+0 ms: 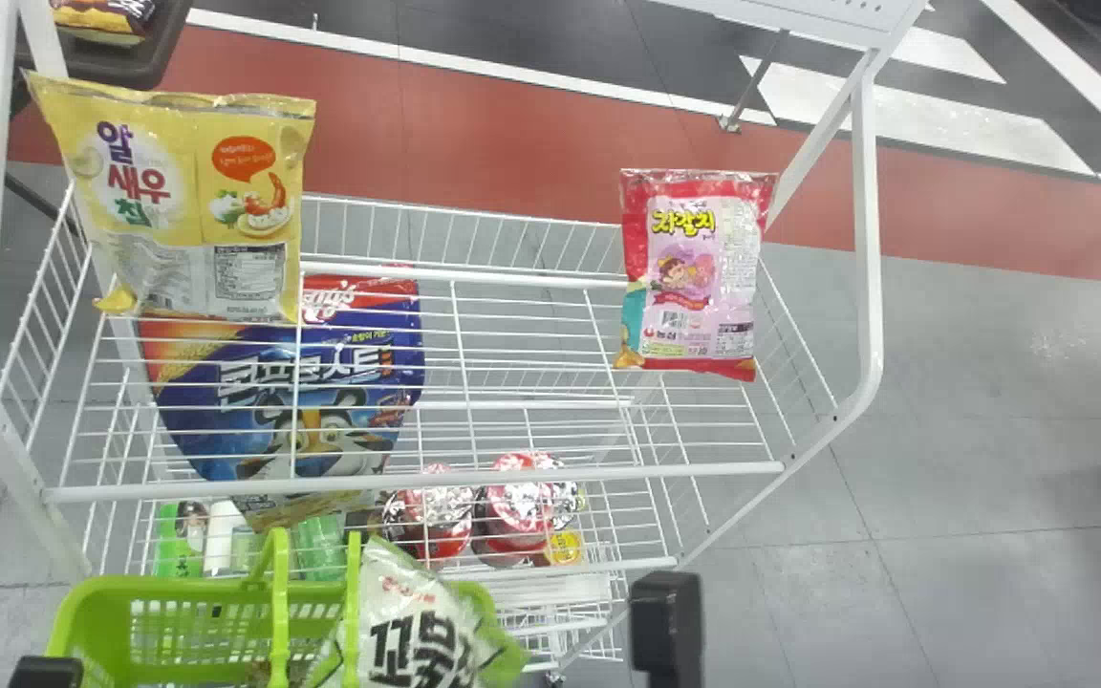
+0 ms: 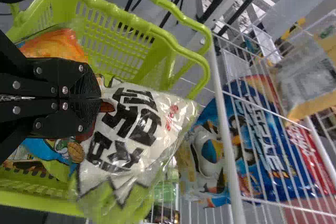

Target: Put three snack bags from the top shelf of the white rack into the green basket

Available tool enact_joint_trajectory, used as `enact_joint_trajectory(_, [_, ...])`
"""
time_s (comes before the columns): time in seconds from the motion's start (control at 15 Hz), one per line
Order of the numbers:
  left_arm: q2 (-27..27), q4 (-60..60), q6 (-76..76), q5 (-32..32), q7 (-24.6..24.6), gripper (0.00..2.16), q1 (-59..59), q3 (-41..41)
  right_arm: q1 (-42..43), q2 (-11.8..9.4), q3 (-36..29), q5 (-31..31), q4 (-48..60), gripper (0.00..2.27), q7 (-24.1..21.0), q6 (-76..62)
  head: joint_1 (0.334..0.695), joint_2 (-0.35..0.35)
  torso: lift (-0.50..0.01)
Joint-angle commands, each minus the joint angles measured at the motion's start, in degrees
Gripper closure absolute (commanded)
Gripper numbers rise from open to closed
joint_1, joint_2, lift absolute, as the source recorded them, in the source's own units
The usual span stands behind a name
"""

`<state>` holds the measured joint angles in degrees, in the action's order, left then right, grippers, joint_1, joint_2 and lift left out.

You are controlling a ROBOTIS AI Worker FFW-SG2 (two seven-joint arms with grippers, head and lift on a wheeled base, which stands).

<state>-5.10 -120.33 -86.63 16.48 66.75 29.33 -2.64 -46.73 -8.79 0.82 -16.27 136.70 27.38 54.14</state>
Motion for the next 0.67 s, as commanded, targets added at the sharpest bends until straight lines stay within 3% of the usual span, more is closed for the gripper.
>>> enact_joint_trajectory(0.0, [0.0, -0.1, 0.0, -0.2, -0.2, 2.15, 0.0, -0.8, 2.1, -1.2, 5.2, 3.3, -3.4, 2.01, -2.1, -2.5, 0.695, -0.35, 0.0])
enact_joint_trajectory(0.07, [0.0, -0.3, 0.0, -0.2, -0.5, 2.15, 0.0, -1.1, 3.9, -1.7, 7.1, 6.6, -4.3, 1.63, -4.5, -0.6, 0.695, -0.333, 0.0])
enact_joint_trajectory(0.2, [-0.1, -0.3, 0.0, -0.2, -0.6, 2.15, 0.0, -1.5, 6.5, -1.8, 9.4, 11.0, -6.3, 0.16, -7.7, 4.0, 0.695, -0.318, 0.0])
enact_joint_trajectory(0.27, [0.0, -0.3, 0.0, -0.3, -0.7, 2.15, 0.0, -1.5, 7.2, -1.8, 9.3, 11.2, -7.2, 0.01, -8.3, 4.9, 0.695, -0.334, 0.0])
enact_joint_trajectory(0.47, [0.0, -0.3, 0.2, -0.5, -0.8, 2.15, -0.2, -1.9, 7.6, -1.8, 8.9, 11.4, -8.6, 0.03, -8.8, 5.2, 0.695, -0.35, 0.0])
enact_joint_trajectory(0.6, [0.0, -0.3, 0.2, -0.6, -0.9, 2.15, -0.1, -2.3, 9.1, -1.8, 8.8, 12.7, -8.3, 0.05, -11.1, 12.6, 0.695, -0.35, 0.0])
